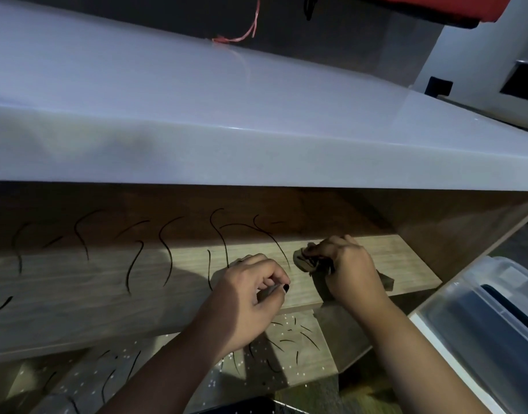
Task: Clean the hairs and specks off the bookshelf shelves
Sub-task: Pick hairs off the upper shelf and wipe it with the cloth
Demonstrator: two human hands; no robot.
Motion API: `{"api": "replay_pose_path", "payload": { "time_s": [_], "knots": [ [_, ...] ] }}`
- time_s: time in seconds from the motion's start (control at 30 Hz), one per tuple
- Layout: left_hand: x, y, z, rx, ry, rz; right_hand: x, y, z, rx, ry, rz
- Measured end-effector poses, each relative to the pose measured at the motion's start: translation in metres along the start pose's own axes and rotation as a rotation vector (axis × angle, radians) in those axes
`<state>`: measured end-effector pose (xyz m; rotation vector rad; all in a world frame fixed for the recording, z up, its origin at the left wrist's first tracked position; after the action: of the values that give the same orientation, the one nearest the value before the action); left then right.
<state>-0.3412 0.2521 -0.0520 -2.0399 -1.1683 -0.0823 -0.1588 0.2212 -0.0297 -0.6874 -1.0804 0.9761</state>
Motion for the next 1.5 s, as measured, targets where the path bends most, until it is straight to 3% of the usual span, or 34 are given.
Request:
{"api": "replay_pose_path", "payload": {
  "time_s": [0.17, 0.4, 0.67, 0.83, 0.93, 1.1, 1.33, 1.5],
  "knots": [
    [0.0, 0.001, 0.001, -0.039, -0.026, 0.025, 0.023, 0.012, -0.015, -0.028, 0.126, -0.009],
    [0.0, -0.002, 0.002, -0.012, -0.024, 0.005, 0.082, 0.033, -0.044, -0.106, 0.267, 0.168],
    [0.001, -0.006, 0.002, -0.026, -0.038, -0.023, 0.097, 0.017, -0.086, -0.011, 0.446, 0.052],
    [0.001, -0.007, 0.003, -0.052, -0.074, -0.029, 0.075, 0.018, -0.062, -0.057, 0.313, 0.156],
    [0.001, -0.004, 0.005, -0.065, -0.079, -0.013, 0.044, 0.013, -0.026, -0.012, 0.17, 0.161],
    [0.002, -0.003, 0.003, -0.089, -0.049, 0.023, -0.004, 0.005, 0.013, -0.005, 0.097, 0.164],
    [0.001, -0.003, 0.002, -0.084, -0.049, 0.002, 0.02, 0.013, 0.001, -0.027, 0.157, 0.125],
    [0.0, -0.003, 0.003, -0.057, -0.074, 0.018, 0.069, 0.027, -0.032, -0.112, 0.258, 0.205]
  ]
}}
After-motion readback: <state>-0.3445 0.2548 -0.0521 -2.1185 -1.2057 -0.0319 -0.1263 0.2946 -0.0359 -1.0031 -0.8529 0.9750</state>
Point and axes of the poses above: each hand's wrist, its own x-axis towards the middle knuckle, its own y-axis out of the palm, z = x × y, the point moved 7 cm from there along x, towards the middle knuckle, and after that the axes turned 13 degrees about x, right-handed, at the moved point
